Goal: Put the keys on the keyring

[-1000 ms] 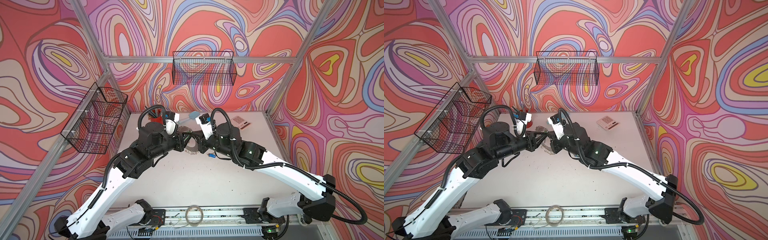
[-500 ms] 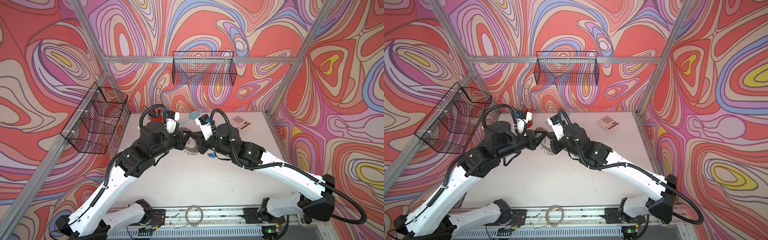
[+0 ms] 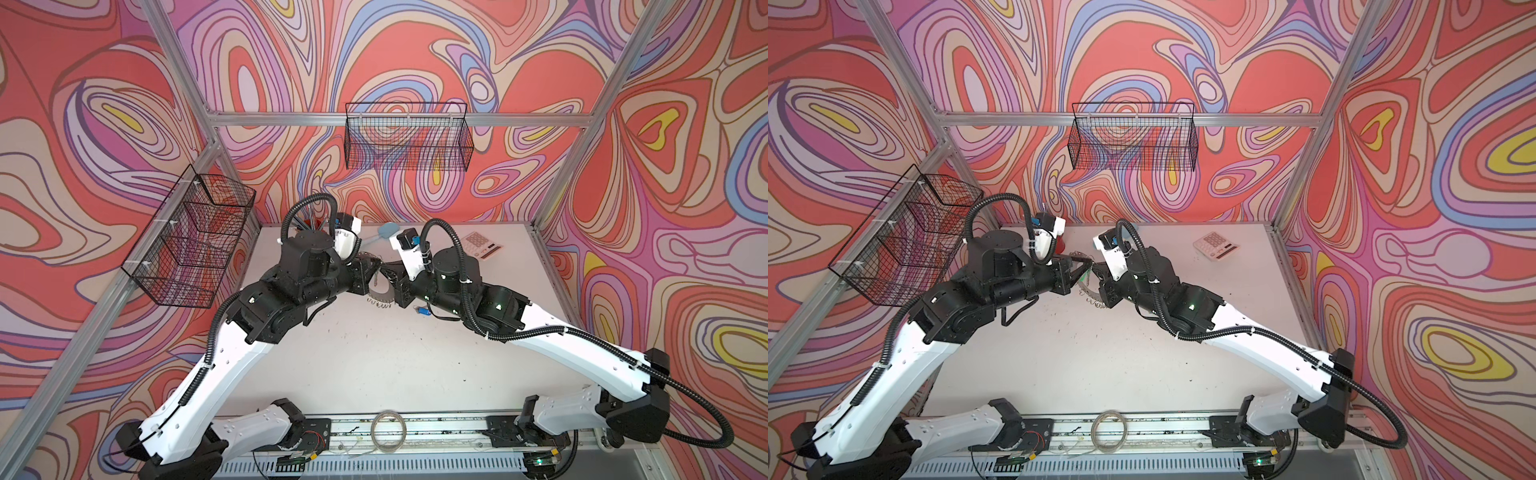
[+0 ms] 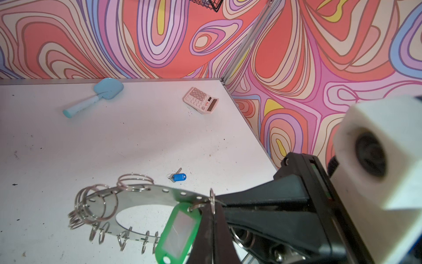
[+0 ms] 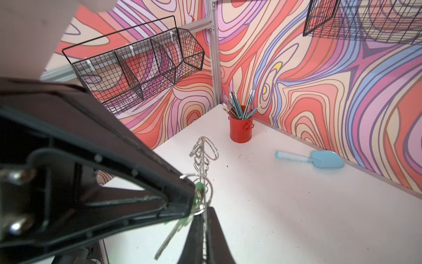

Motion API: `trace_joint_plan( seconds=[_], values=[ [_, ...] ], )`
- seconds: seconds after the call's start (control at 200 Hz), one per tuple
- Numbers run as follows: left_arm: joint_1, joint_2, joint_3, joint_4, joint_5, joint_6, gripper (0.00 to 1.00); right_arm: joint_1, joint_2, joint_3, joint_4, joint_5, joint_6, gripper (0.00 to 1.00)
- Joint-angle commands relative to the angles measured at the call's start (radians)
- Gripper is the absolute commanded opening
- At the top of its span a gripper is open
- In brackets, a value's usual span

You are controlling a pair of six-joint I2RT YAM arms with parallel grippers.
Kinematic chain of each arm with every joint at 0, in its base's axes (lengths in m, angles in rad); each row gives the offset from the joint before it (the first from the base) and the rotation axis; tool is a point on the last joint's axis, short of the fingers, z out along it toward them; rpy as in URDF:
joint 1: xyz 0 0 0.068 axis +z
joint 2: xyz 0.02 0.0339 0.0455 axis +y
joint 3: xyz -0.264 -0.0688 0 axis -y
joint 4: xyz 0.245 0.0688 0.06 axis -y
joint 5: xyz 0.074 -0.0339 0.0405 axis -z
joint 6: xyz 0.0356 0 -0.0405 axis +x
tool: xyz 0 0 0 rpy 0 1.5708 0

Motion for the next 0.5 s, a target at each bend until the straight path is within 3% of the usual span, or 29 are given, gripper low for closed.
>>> trace_joint_plan(
  seconds=[0.0, 0.19, 0.285, 0.496],
  values=[
    [0.009, 0.026, 0.126, -0.238, 0.049, 0.077, 0.0, -0.008, -0.019, -0.031, -0.002, 0.092, -0.068, 0.0],
    [0.031, 0.074, 0.197, -0.463, 0.128, 0.171, 0.0, -0.009, 0.027, 0.019, -0.068, 0.09, -0.114, 0.0],
    [0.046, 0.084, 0.169, -0.513, 0.188, 0.209, 0.0, -0.01, 0.055, 0.059, -0.128, 0.059, -0.146, 0.0],
    [0.11, 0.072, 0.057, -0.535, 0.269, 0.235, 0.0, -0.018, 0.063, 0.077, -0.202, 0.12, -0.249, 0.0]
  ],
)
